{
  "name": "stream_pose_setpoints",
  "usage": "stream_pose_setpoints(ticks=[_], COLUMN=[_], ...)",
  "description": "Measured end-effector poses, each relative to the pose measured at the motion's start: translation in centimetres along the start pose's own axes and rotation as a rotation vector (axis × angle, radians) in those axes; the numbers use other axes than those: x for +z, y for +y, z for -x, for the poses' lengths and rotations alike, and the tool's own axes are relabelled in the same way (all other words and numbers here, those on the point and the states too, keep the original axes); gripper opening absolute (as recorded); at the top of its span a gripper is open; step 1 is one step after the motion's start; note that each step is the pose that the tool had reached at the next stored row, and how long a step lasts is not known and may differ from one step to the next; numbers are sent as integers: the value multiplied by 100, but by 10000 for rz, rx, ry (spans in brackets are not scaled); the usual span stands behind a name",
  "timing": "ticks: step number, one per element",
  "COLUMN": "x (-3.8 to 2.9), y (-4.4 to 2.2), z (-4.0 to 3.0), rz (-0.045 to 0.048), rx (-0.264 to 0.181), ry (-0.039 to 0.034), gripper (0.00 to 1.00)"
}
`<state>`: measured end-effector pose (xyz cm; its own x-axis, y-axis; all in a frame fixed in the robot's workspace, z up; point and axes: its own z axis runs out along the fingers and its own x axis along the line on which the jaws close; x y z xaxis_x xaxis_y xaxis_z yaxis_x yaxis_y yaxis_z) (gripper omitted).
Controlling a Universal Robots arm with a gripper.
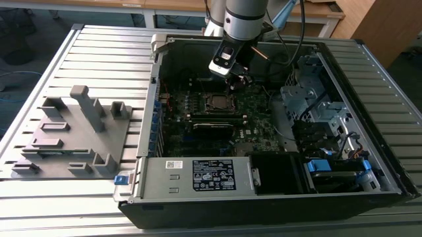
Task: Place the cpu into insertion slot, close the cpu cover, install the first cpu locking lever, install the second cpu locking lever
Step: 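Close the cpu cover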
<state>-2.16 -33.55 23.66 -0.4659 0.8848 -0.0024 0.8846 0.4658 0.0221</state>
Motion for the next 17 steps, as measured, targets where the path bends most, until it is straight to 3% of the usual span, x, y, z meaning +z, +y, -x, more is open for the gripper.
stream_pose_setpoints(ticks=[17], x=[0], y=[0], z=[0], rz=[0], rx=[-164], ry=[3], gripper=[10])
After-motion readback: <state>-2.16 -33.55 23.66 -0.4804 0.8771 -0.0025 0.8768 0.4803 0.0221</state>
